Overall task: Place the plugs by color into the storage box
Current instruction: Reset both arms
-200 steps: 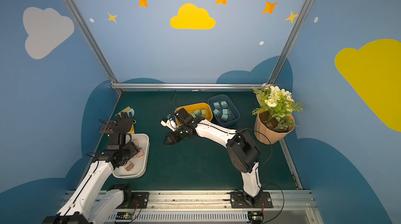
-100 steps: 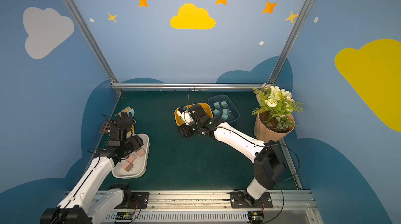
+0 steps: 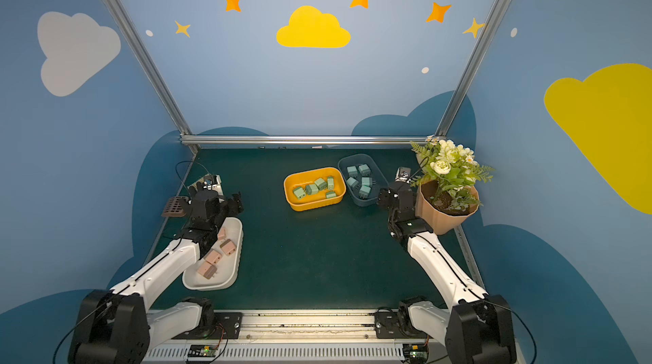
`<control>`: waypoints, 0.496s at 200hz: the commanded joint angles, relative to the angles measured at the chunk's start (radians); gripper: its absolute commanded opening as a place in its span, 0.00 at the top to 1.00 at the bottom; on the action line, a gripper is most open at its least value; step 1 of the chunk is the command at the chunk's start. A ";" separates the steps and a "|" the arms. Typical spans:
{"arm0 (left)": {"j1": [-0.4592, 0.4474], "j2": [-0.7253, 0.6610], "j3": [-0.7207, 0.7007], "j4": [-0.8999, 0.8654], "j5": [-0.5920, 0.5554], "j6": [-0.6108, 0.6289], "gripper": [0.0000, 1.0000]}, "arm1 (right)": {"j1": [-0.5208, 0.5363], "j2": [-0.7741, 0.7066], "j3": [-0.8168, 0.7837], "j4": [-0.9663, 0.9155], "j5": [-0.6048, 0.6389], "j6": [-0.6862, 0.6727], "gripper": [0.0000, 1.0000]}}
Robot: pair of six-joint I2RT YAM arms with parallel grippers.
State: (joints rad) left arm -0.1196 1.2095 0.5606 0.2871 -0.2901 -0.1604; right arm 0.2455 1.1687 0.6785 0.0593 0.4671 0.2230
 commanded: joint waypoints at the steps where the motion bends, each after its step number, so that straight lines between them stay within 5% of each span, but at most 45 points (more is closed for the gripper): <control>1: 0.006 0.078 -0.042 0.205 -0.038 0.141 0.18 | -0.046 0.058 -0.067 0.223 0.096 -0.007 0.23; 16: 0.024 0.125 -0.084 0.342 -0.043 0.115 0.18 | -0.065 0.143 -0.086 0.312 0.116 -0.044 0.23; 32: 0.038 0.123 -0.061 0.293 0.015 0.148 0.18 | -0.065 0.222 -0.070 0.384 0.115 -0.105 0.22; 59: 0.054 0.185 -0.057 0.265 0.023 0.157 0.18 | -0.068 0.258 -0.046 0.415 -0.037 -0.205 0.22; 99: 0.069 0.322 -0.211 0.649 0.113 0.173 0.17 | -0.077 0.244 -0.070 0.405 0.012 -0.239 0.22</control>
State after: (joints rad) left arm -0.0639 1.4807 0.4168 0.7242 -0.2356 -0.0036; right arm 0.1799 1.4319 0.6048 0.4362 0.4637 0.0162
